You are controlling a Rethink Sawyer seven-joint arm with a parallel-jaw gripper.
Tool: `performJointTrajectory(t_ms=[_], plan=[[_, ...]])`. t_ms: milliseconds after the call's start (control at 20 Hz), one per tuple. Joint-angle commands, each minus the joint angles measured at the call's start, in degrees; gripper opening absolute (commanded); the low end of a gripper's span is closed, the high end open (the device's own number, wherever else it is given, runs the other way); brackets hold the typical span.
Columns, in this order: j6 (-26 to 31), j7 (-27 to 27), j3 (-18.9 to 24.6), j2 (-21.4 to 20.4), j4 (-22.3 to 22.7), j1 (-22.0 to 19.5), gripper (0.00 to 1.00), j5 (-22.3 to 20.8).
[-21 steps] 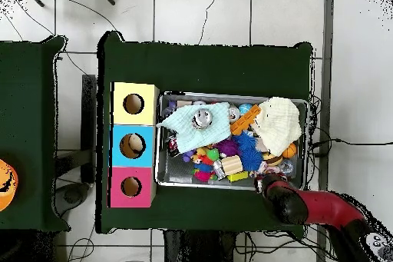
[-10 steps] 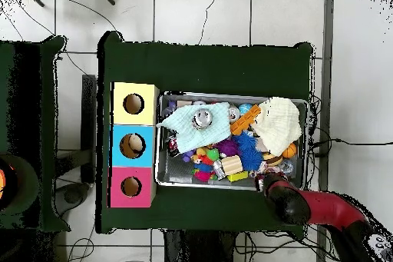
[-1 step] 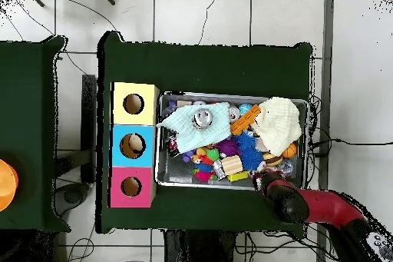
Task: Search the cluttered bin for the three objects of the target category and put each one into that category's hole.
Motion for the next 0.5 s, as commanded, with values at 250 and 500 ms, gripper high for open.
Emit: performJointTrajectory(t_ms=[250, 500], plan=[[6.3, -8.5, 5.8, 2.3, -6.2, -1.0, 0.00, -2.9], [6.4, -8.4, 5.8, 2.3, -6.2, -1.0, 0.00, -3.0]])
